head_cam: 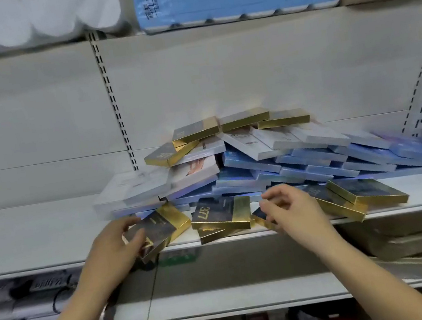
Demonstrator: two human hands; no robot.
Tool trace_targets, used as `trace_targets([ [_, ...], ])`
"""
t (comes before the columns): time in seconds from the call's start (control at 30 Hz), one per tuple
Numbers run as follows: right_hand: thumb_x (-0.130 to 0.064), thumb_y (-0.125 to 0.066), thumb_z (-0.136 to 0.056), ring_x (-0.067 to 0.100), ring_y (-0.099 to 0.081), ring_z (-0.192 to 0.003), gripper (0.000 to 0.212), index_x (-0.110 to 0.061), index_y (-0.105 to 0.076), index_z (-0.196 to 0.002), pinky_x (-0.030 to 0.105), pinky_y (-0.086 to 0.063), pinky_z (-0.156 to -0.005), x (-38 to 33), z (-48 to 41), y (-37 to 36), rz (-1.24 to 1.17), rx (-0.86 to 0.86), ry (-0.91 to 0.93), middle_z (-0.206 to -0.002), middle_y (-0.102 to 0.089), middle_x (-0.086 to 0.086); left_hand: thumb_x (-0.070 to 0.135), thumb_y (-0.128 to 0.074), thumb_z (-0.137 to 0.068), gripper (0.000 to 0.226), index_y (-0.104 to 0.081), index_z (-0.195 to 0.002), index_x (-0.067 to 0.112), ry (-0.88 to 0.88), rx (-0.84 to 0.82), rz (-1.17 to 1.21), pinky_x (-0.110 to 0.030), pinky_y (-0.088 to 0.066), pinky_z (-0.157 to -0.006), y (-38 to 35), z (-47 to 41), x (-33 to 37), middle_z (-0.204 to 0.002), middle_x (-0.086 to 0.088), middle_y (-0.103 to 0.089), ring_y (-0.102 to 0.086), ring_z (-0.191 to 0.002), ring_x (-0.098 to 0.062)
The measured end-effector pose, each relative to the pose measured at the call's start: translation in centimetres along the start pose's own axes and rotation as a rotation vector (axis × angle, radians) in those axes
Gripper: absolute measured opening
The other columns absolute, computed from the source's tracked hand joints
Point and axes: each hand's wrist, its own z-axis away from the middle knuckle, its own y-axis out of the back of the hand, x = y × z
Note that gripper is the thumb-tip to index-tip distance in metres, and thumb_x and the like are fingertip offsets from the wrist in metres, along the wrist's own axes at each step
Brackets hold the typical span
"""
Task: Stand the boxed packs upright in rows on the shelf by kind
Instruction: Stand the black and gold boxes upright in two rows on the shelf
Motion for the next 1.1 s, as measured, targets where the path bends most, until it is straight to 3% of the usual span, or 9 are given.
trace_targets([
  [0.1,-0.056,-0.058,-0.095,0.002,-0.064,-0.085,0.038,-0.03,-0.061,-0.121,0.024,-0.056,-0.07,-1.2,-2.1,-1.6,0.394,-0.072,0.044,-0.099,-0.064,-0.015,0.041,-0.064,-0.097,0.041,-0.066,-0.13,0.016,0.068,-0.145,-0.174,-0.04,-0.05,-0.096,-0.4,-2.4,-0.4,-0.13,-0.007,-0.068,-0.063,-0.115,-0.026],
  [0.2,-0.084,-0.041,-0.086,0.018,-0.065,-0.1,0.08,-0.021,-0.052,-0.135,0.035,-0.056,-0.074,-2.2,-3.9,-3.9,0.769,-0.191,-0.037,-0.113,-0.067,-0.001,0.055,-0.061,-0.095,0.045,-0.065,-0.113,0.014,0.114,-0.33,-0.342,-0.042,-0.055,-0.088,-1.3,-3.8,0.3,-0.112,-0.008,-0.071,-0.065,-0.099,-0.025],
  [0.4,-0.094,-0.045,-0.073,0.03,-0.061,-0.12,0.115,-0.016,-0.028,-0.156,0.034,-0.043,-0.067,-2.2,-6.3,-6.3,0.958,-0.24,-0.119,-0.137,-0.06,0.009,0.07,-0.066,-0.084,0.056,-0.068,-0.091,0.015,0.16,-0.409,-0.407,-0.038,-0.057,-0.08,-2.4,-6.2,-0.2,-0.087,-0.003,-0.073,-0.068,-0.082,-0.018],
  [0.5,-0.091,-0.053,-0.072,0.031,-0.057,-0.127,0.12,-0.018,-0.017,-0.16,0.039,-0.047,-0.078,-2.1,-7.0,-6.3,0.911,-0.256,-0.157,-0.146,-0.055,0.01,0.064,-0.074,-0.081,0.045,-0.064,-0.081,0.021,0.213,-0.419,-0.222,-0.029,-0.046,-0.064,-2.0,-6.4,-0.8,-0.081,0.001,-0.07,-0.064,-0.076,-0.013],
  [0.57,-0.087,-0.062,-0.069,0.027,-0.062,-0.115,0.114,-0.013,-0.034,-0.151,0.036,-0.052,-0.08,-2.4,-7.2,-6.1,0.821,-0.284,-0.219,-0.134,-0.062,0.008,0.054,-0.078,-0.083,0.032,-0.061,-0.077,0.028,0.221,-0.375,-0.053,-0.025,-0.041,-0.06,-1.8,-6.0,-1.1,-0.078,0.007,-0.066,-0.061,-0.075,-0.01],
  [0.67,-0.077,-0.074,-0.068,0.018,-0.062,-0.089,0.086,-0.011,-0.056,-0.118,0.03,-0.049,-0.065,-2.9,-7.9,-5.8,0.708,-0.341,-0.282,-0.108,-0.063,0.003,0.045,-0.077,-0.088,0.027,-0.07,-0.088,0.018,0.235,-0.33,0.13,-0.039,-0.057,-0.076,-2.0,-5.4,-1.6,-0.086,-0.002,-0.074,-0.07,-0.086,-0.023],
  [0.77,-0.068,-0.082,-0.067,0.025,-0.057,-0.105,0.096,-0.01,-0.049,-0.135,0.036,-0.049,-0.081,-3.2,-8.1,-5.7,0.596,-0.347,-0.368,-0.12,-0.056,0.007,0.04,-0.076,-0.09,0.032,-0.065,-0.097,0.011,0.272,-0.289,0.249,-0.047,-0.057,-0.09,-1.6,-5.1,-1.6,-0.094,-0.01,-0.075,-0.072,-0.091,-0.028],
  [0.9,-0.049,-0.091,-0.068,0.03,-0.053,-0.128,0.104,-0.017,-0.035,-0.15,0.046,-0.047,-0.105,-3.4,-7.7,-6.2,0.42,-0.292,-0.375,-0.146,-0.05,0.01,0.034,-0.075,-0.092,0.03,-0.06,-0.102,0.01,0.277,-0.261,0.334,-0.035,-0.053,-0.07,-0.8,-4.7,-2.2,-0.094,-0.01,-0.074,-0.072,-0.087,-0.025],
  [1.1,-0.014,-0.087,-0.077,0.022,-0.058,-0.113,0.07,-0.026,-0.048,-0.134,0.042,-0.055,-0.092,-4.1,-6.3,-6.7,0.018,-0.017,-0.207,-0.134,-0.059,0.003,0.03,-0.076,-0.092,0.032,-0.06,-0.115,0.014,0.253,-0.191,0.584,-0.026,-0.05,-0.058,1.1,-3.8,-3.4,-0.1,-0.007,-0.073,-0.072,-0.075,-0.016],
])
